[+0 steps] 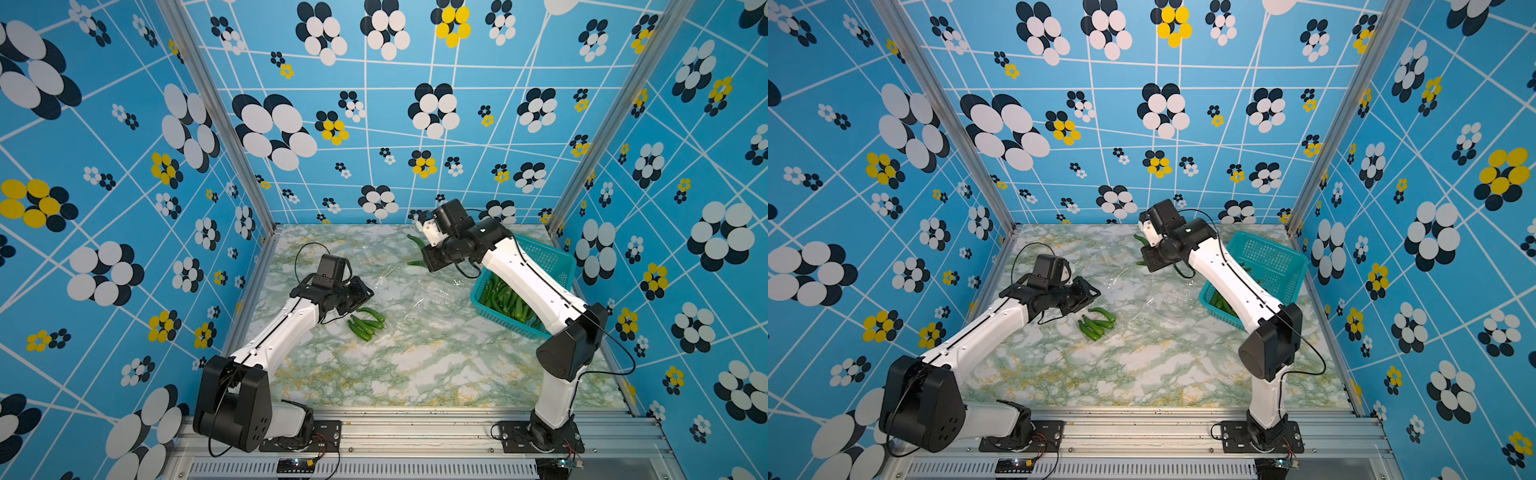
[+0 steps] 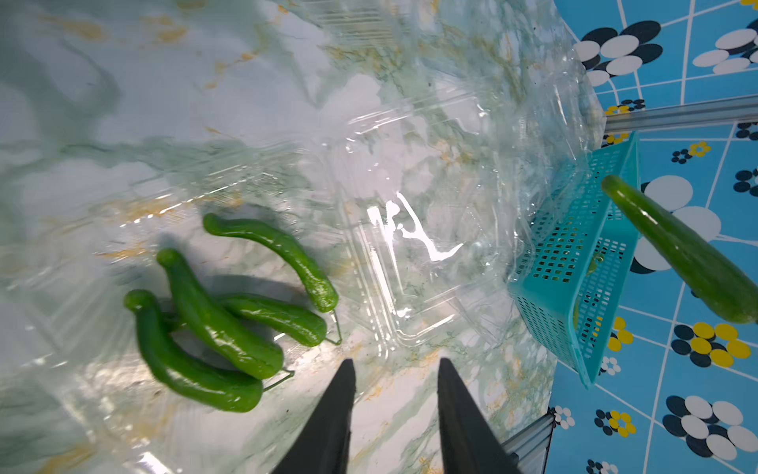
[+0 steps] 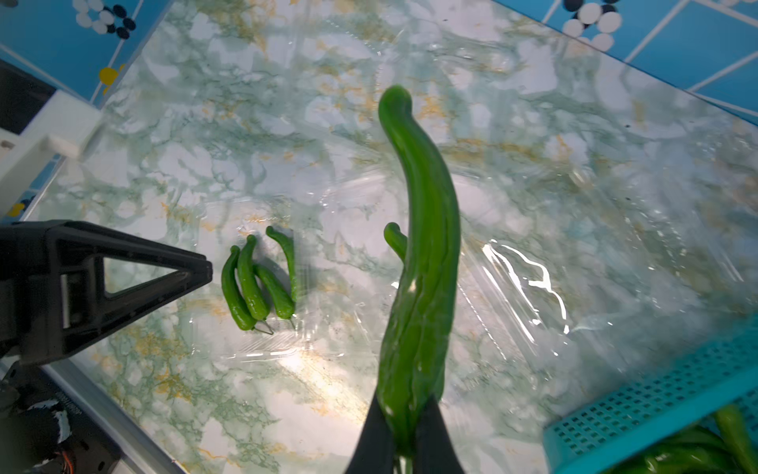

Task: Take small green peppers out of containers
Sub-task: Place the green pepper in the basket.

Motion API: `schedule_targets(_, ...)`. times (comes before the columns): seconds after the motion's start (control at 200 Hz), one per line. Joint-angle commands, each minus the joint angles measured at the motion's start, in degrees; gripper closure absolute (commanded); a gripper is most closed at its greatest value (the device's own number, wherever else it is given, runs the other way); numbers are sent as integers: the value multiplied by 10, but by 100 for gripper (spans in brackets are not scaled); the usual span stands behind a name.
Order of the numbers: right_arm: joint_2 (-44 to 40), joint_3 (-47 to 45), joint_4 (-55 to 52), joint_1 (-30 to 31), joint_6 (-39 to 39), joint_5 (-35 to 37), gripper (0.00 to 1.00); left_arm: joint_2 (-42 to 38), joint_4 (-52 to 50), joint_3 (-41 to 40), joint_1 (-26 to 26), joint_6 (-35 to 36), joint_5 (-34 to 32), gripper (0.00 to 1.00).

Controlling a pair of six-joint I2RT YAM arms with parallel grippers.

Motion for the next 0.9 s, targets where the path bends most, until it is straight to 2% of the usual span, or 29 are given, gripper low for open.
schedule_targets(0.0,-71,-62,17,-70,10,22,100,52,-5,71,-50,-5,-15,64)
schedule_targets(0.22,-181,-198,74,-217,41,14,100,190,-20,239,-143,4,-1,64)
schedule_targets(0.405,-201,-278,108,-305,61,7,100,295,-40,363,-197,8,20,65)
schedule_targets(0.495,-189,-303,122,-325,73,3,100,325,-46,399,-213,9,25,64)
schedule_targets(0.64,-157,-325,135,-331,78,1,100,347,-40,410,-221,3,33,65)
schedule_targets(0.894,-110,-361,145,-331,96,-34,97,330,-40,395,-215,11,28,65)
